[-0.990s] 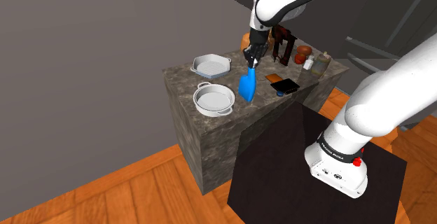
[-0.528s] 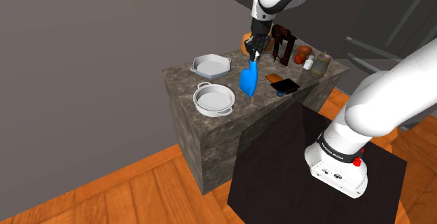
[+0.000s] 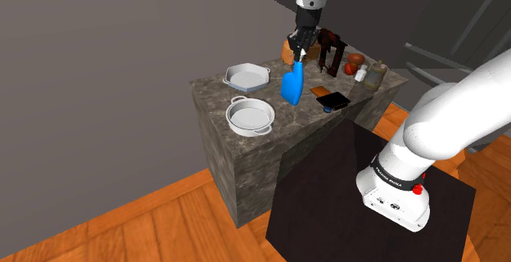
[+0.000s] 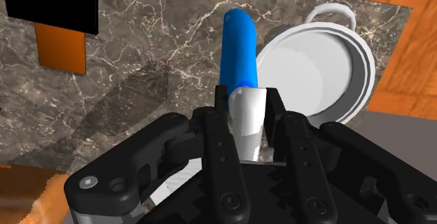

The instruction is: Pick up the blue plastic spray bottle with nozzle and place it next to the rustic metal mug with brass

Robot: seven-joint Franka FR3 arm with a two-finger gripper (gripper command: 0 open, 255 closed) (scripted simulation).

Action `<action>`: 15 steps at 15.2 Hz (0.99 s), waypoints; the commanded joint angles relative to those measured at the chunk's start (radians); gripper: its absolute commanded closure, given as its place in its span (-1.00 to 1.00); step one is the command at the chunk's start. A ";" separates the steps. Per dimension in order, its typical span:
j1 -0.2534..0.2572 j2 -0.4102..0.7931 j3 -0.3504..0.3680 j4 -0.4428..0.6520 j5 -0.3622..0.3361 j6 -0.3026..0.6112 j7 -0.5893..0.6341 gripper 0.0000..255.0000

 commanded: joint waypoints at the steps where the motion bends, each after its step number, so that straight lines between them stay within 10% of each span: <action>1: 0.000 -0.006 0.000 0.024 0.000 -0.030 -0.001 1.00; 15: 0.001 -0.024 0.005 0.197 0.002 -0.221 -0.002 1.00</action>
